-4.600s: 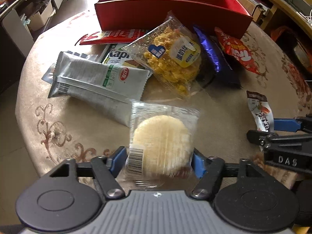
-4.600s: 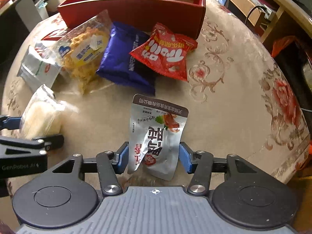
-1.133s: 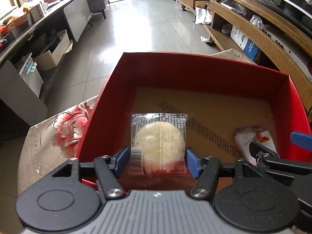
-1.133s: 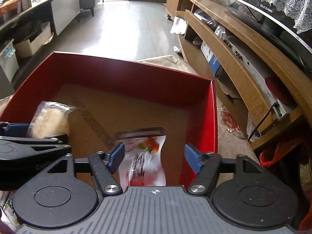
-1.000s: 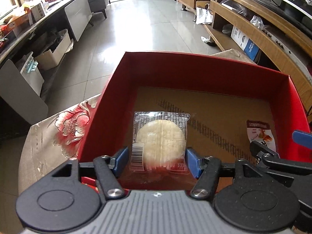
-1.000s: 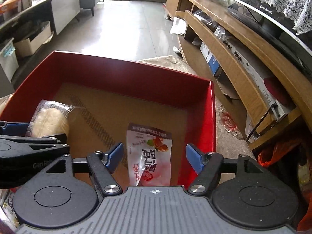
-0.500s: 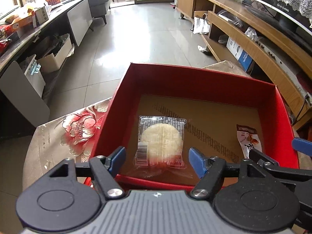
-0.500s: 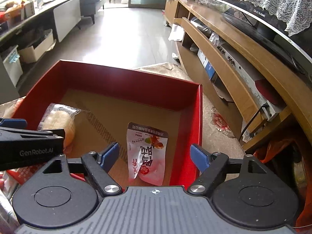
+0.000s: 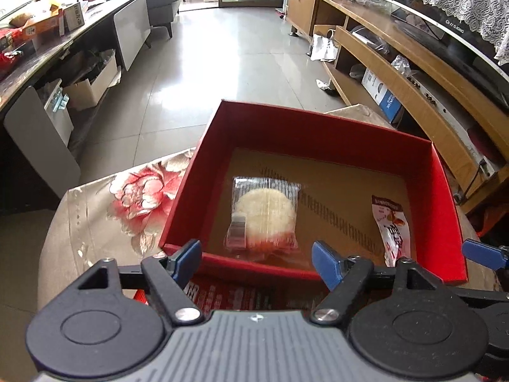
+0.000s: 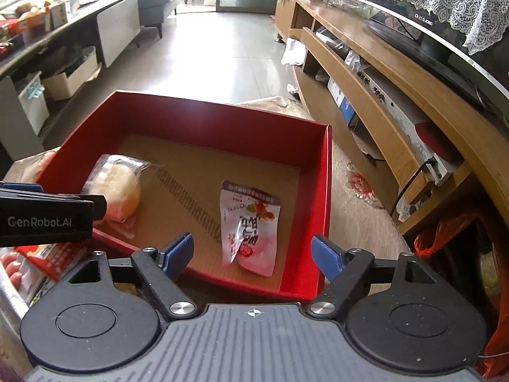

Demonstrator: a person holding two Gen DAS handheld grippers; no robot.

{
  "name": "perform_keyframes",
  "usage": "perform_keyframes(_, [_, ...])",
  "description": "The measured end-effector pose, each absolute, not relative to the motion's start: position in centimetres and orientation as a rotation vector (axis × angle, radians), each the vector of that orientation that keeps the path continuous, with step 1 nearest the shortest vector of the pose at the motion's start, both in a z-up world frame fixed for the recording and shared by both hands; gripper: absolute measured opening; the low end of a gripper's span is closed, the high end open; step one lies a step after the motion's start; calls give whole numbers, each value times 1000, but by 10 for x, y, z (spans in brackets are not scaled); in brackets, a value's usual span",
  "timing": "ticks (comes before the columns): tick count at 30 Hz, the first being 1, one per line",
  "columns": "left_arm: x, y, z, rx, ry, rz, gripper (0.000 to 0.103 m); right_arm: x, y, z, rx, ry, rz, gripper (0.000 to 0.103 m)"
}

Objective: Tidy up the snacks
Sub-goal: 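Move both tools back to the snack pile beside the box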

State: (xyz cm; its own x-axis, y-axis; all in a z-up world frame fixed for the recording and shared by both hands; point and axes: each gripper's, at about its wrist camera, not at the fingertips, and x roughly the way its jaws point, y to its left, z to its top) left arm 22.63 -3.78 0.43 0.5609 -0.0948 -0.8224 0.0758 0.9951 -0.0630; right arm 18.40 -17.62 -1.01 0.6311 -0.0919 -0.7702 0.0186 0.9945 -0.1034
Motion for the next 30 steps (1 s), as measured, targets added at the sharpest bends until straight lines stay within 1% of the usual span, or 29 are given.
perform_keyframes(8, [203, -32, 6, -52, 990, -136, 74, 155, -186, -7, -53, 895, -78, 86])
perform_keyframes(14, [183, -36, 7, -57, 1001, -163, 74, 138, -201, -20, 5, 962, -102, 87])
perform_keyframes(23, [166, -46, -2, -63, 1051, -208, 74, 143, -212, -47, 100, 1061, -114, 87])
perform_keyframes(30, [164, -52, -3, -55, 1061, -221, 74, 149, -207, -45, 126, 1062, -91, 87])
